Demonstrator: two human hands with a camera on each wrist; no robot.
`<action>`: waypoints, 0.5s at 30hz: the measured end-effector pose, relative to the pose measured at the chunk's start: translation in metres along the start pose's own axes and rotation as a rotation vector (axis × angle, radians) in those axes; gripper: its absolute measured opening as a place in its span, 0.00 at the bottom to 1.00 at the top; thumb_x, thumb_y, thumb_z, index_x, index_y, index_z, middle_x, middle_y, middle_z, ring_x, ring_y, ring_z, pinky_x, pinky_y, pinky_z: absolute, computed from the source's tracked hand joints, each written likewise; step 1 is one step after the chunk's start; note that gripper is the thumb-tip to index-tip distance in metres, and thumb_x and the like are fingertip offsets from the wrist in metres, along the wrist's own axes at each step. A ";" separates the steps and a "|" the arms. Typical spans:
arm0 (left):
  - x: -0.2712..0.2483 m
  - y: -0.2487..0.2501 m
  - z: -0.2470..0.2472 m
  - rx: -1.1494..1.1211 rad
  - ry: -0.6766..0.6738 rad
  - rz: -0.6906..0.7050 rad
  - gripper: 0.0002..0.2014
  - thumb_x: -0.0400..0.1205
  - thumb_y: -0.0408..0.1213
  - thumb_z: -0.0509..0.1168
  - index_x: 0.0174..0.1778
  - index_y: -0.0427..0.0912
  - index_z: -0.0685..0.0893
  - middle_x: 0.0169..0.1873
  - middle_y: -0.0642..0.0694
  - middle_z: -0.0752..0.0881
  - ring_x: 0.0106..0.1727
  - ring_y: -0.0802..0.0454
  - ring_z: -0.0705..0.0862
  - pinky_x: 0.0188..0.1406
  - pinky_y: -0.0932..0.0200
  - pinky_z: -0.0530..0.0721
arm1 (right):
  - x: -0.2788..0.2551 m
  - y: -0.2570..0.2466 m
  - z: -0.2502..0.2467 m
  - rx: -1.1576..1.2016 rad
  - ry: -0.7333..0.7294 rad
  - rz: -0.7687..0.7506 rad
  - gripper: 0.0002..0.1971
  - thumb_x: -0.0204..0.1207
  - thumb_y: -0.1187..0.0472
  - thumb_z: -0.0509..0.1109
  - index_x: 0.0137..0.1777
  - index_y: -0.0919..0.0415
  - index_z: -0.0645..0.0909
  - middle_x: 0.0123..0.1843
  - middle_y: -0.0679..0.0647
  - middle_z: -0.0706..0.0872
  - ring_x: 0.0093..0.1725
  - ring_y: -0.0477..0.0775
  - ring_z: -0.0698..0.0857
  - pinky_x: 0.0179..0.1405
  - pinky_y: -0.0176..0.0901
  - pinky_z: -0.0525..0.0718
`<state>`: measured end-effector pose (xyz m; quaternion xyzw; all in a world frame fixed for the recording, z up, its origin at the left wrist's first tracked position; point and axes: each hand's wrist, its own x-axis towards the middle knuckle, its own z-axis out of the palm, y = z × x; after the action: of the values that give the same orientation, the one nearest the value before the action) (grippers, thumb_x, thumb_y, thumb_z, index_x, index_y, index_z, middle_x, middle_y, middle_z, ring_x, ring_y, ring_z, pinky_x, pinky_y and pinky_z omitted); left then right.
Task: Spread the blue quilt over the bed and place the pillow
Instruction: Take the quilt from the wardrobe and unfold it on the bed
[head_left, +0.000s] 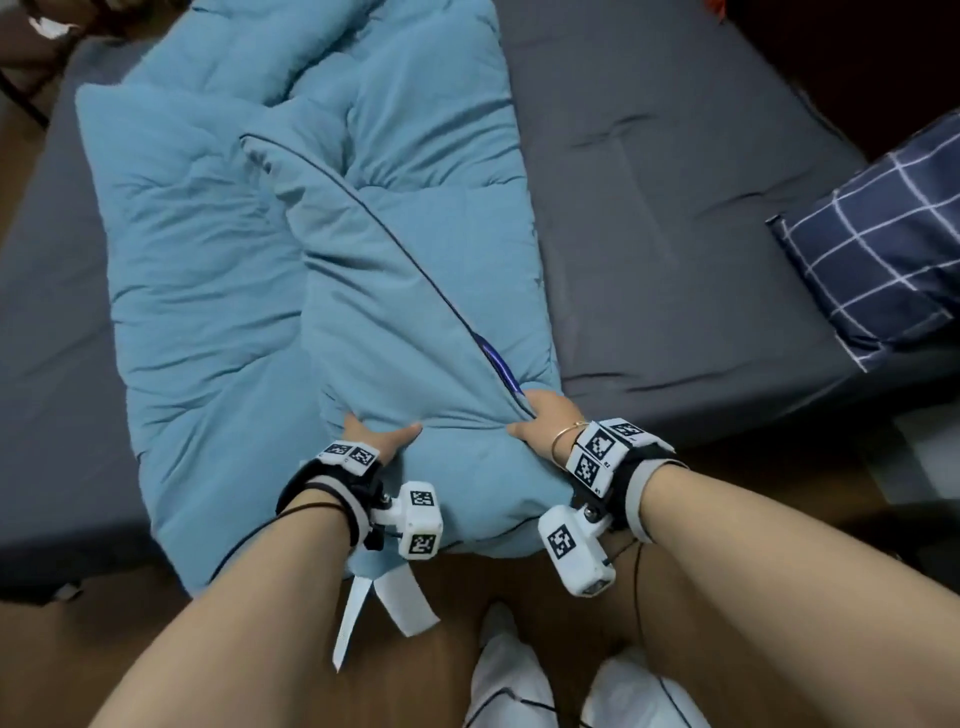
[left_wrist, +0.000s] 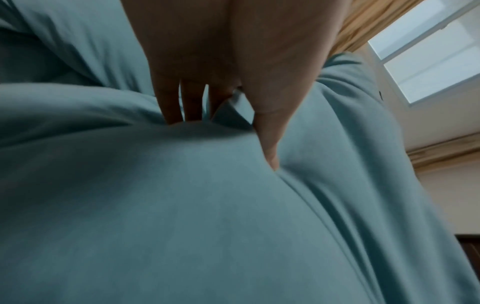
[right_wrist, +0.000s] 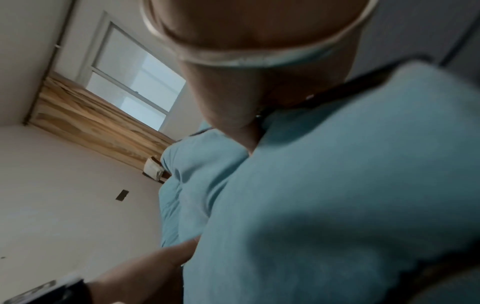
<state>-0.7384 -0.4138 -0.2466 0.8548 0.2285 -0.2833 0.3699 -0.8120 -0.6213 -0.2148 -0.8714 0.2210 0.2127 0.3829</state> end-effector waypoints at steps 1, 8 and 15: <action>-0.010 0.017 0.011 0.036 -0.040 0.016 0.41 0.69 0.46 0.78 0.75 0.35 0.70 0.69 0.36 0.81 0.68 0.39 0.81 0.71 0.47 0.78 | -0.005 0.009 -0.021 -0.007 0.024 -0.001 0.20 0.74 0.61 0.71 0.67 0.59 0.80 0.64 0.59 0.86 0.64 0.60 0.83 0.59 0.40 0.78; -0.093 0.149 0.122 0.330 -0.079 0.314 0.13 0.77 0.37 0.70 0.47 0.27 0.86 0.51 0.32 0.88 0.55 0.37 0.86 0.53 0.50 0.81 | -0.046 0.101 -0.167 0.041 0.202 0.062 0.21 0.77 0.61 0.68 0.71 0.59 0.77 0.67 0.60 0.84 0.68 0.61 0.81 0.64 0.43 0.76; -0.188 0.266 0.283 0.324 -0.149 0.443 0.16 0.77 0.41 0.71 0.28 0.40 0.74 0.40 0.39 0.80 0.42 0.46 0.78 0.42 0.58 0.71 | -0.074 0.258 -0.325 0.182 0.385 0.155 0.22 0.77 0.63 0.69 0.72 0.57 0.77 0.68 0.59 0.83 0.68 0.60 0.81 0.67 0.42 0.75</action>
<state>-0.8058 -0.8287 -0.1502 0.9088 -0.0399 -0.2901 0.2972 -0.9482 -1.0090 -0.1227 -0.8383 0.3744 0.0506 0.3931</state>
